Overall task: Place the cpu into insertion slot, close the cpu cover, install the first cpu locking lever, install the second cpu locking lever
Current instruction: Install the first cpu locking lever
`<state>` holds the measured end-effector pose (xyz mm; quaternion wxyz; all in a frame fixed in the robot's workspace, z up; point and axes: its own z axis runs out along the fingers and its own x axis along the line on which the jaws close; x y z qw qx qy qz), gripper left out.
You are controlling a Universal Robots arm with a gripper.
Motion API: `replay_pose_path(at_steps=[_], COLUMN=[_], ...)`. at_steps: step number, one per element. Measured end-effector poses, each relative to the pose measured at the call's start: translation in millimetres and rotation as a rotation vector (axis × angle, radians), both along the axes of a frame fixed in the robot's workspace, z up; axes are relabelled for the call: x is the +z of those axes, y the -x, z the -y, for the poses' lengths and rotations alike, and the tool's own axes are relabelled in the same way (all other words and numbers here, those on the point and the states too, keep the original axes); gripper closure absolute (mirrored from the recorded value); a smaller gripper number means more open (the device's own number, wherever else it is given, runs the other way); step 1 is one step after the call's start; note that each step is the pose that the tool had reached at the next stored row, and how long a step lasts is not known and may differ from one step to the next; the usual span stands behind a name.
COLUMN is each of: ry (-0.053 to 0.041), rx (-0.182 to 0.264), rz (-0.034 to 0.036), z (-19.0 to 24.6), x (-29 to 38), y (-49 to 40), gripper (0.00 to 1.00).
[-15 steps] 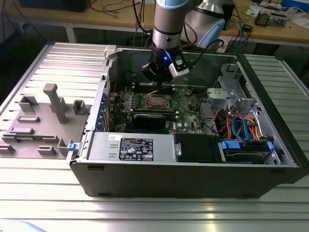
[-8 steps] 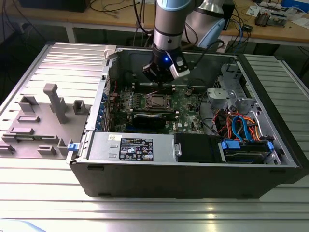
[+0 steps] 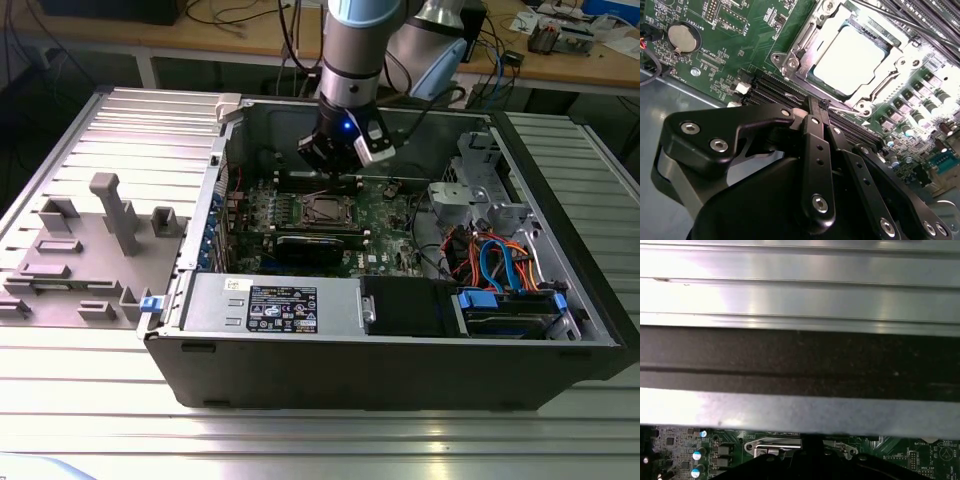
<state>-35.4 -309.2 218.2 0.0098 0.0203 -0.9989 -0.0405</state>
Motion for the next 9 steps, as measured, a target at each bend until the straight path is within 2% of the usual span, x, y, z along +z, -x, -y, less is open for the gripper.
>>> replay_pose_path(at_steps=[9], ry=[-0.0002], rx=[-0.003], rz=[0.0001], z=[0.0], x=[-4.1], y=[-2.1], gripper=[0.89])
